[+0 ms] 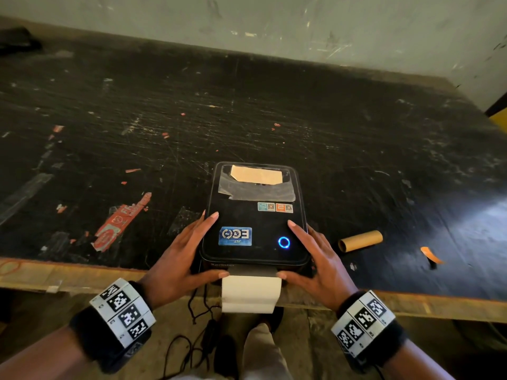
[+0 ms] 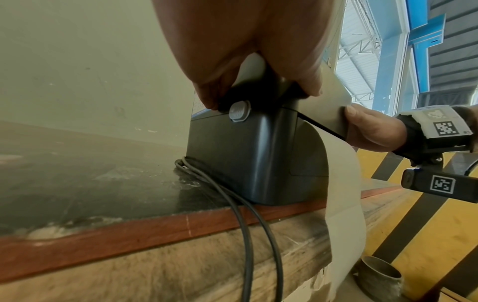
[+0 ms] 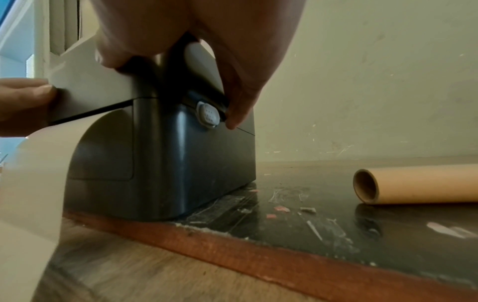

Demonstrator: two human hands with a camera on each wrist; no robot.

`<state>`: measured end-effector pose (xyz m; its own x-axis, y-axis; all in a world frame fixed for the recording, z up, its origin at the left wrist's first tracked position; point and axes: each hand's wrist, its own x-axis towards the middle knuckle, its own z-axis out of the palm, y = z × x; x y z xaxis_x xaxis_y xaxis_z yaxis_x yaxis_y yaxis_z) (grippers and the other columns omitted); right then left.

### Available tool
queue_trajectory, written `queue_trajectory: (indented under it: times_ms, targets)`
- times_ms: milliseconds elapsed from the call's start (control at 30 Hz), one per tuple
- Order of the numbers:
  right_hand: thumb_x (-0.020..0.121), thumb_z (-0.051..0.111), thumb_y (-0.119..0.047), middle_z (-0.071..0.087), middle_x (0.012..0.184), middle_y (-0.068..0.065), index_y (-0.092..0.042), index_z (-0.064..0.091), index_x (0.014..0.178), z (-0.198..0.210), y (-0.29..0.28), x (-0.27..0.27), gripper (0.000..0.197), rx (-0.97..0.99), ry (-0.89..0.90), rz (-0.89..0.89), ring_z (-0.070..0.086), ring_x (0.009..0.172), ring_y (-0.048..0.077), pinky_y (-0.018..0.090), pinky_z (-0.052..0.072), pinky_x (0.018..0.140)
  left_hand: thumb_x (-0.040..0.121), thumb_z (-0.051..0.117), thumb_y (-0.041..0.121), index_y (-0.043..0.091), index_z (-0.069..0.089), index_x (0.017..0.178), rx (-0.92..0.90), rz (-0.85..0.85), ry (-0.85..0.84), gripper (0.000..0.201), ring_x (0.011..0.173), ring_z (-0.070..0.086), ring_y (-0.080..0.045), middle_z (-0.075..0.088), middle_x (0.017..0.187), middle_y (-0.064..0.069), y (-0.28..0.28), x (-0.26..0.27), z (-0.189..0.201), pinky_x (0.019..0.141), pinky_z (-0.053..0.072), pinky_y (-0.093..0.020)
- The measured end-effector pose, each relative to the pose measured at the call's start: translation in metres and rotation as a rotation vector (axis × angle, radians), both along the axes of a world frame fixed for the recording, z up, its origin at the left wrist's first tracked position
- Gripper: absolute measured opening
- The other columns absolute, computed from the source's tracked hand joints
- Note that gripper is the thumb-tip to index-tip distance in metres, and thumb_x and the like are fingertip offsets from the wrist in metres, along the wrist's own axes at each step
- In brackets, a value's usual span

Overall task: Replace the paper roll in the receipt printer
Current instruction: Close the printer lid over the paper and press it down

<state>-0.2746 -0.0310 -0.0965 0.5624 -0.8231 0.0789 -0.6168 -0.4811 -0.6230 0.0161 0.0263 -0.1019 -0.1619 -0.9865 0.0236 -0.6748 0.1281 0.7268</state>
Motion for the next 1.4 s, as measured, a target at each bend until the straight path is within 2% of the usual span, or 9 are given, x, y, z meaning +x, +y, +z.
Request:
queue_trajectory:
  times_ms: [167, 267, 433, 600, 800, 1033, 1133, 1267, 1400]
  targets:
    - [0.07, 0.057, -0.066, 0.013, 0.146, -0.013, -0.062, -0.001, 0.133, 0.0005, 0.0006, -0.0002, 0.086, -0.005, -0.002, 0.005, 0.01, 0.133, 0.002, 0.032, 0.024, 0.106, 0.06, 0.05, 0.082, 0.057, -0.004, 0.136, -0.003, -0.005, 0.003, 0.096, 0.141, 0.018, -0.009, 0.016, 0.148, 0.014, 0.0008, -0.0003, 0.0003, 0.115, 0.029, -0.042]
    - [0.07, 0.057, -0.066, 0.012, 0.144, -0.015, -0.063, -0.002, 0.132, 0.0014, 0.0009, -0.0001, 0.086, -0.004, 0.0, 0.006, 0.007, 0.13, -0.005, 0.029, 0.02, 0.106, 0.061, 0.05, 0.081, 0.058, -0.004, 0.136, -0.008, -0.007, 0.005, 0.095, 0.141, 0.019, -0.01, 0.017, 0.15, 0.01, 0.0011, -0.0009, 0.0011, 0.115, 0.029, -0.044]
    - [0.07, 0.057, -0.065, 0.015, 0.145, -0.013, -0.062, -0.001, 0.133, 0.0003, 0.0008, 0.0006, 0.086, 0.001, -0.003, 0.001, 0.008, 0.132, -0.001, 0.029, 0.02, 0.106, 0.062, 0.052, 0.08, 0.056, -0.003, 0.137, -0.007, -0.005, 0.018, 0.095, 0.142, 0.02, -0.012, 0.02, 0.154, 0.001, 0.001, -0.0006, 0.0006, 0.113, 0.032, -0.048]
    - [0.07, 0.057, -0.066, 0.018, 0.148, -0.008, -0.061, 0.001, 0.134, -0.0002, 0.0008, 0.0005, 0.086, 0.001, -0.009, -0.008, 0.01, 0.134, 0.002, 0.029, 0.021, 0.106, 0.06, 0.051, 0.082, 0.059, -0.003, 0.135, 0.013, -0.001, 0.025, 0.095, 0.141, 0.021, -0.012, 0.019, 0.154, 0.002, 0.0014, -0.0012, 0.0017, 0.112, 0.033, -0.048]
    - [0.068, 0.056, -0.067, 0.014, 0.147, -0.011, -0.064, -0.003, 0.131, -0.0001, 0.0006, 0.0005, 0.086, 0.013, 0.004, -0.008, 0.006, 0.131, -0.002, 0.027, 0.017, 0.105, 0.06, 0.052, 0.081, 0.058, -0.002, 0.136, 0.005, 0.003, 0.039, 0.095, 0.141, 0.021, -0.011, 0.021, 0.153, 0.002, 0.0009, -0.0014, 0.0009, 0.113, 0.032, -0.045]
    - [0.067, 0.052, -0.072, 0.017, 0.15, -0.007, -0.064, -0.002, 0.131, -0.0009, 0.0008, 0.0006, 0.085, 0.002, 0.0, -0.012, 0.003, 0.131, -0.006, 0.024, 0.012, 0.106, 0.061, 0.052, 0.08, 0.058, -0.001, 0.136, -0.023, -0.005, 0.055, 0.095, 0.14, 0.022, -0.008, 0.022, 0.149, 0.007, 0.0016, -0.0023, 0.002, 0.115, 0.03, -0.041]
    - [0.068, 0.052, -0.073, 0.019, 0.152, -0.002, -0.062, 0.0, 0.133, -0.0009, 0.0012, 0.0008, 0.084, -0.008, -0.024, -0.014, 0.01, 0.134, 0.002, 0.028, 0.019, 0.106, 0.059, 0.051, 0.082, 0.059, -0.002, 0.135, -0.01, -0.004, 0.047, 0.095, 0.14, 0.02, -0.006, 0.02, 0.147, 0.012, 0.0018, -0.0026, 0.0029, 0.115, 0.029, -0.039]
    - [0.069, 0.058, -0.067, 0.025, 0.152, 0.003, -0.059, 0.004, 0.136, -0.0014, 0.0011, 0.0016, 0.086, -0.02, -0.054, -0.028, 0.016, 0.137, 0.01, 0.035, 0.025, 0.109, 0.061, 0.054, 0.079, 0.055, 0.0, 0.138, -0.019, 0.003, 0.049, 0.097, 0.141, 0.02, -0.008, 0.021, 0.153, 0.002, 0.0014, -0.0019, 0.0012, 0.115, 0.03, -0.044]
    - [0.069, 0.058, -0.067, 0.022, 0.152, 0.003, -0.059, 0.003, 0.135, -0.0018, 0.0015, 0.0012, 0.086, -0.004, -0.04, -0.023, 0.016, 0.138, 0.013, 0.037, 0.027, 0.108, 0.062, 0.054, 0.078, 0.056, -0.001, 0.137, -0.015, -0.001, 0.047, 0.096, 0.141, 0.021, -0.009, 0.022, 0.153, 0.002, 0.0015, -0.0017, 0.0012, 0.114, 0.031, -0.044]
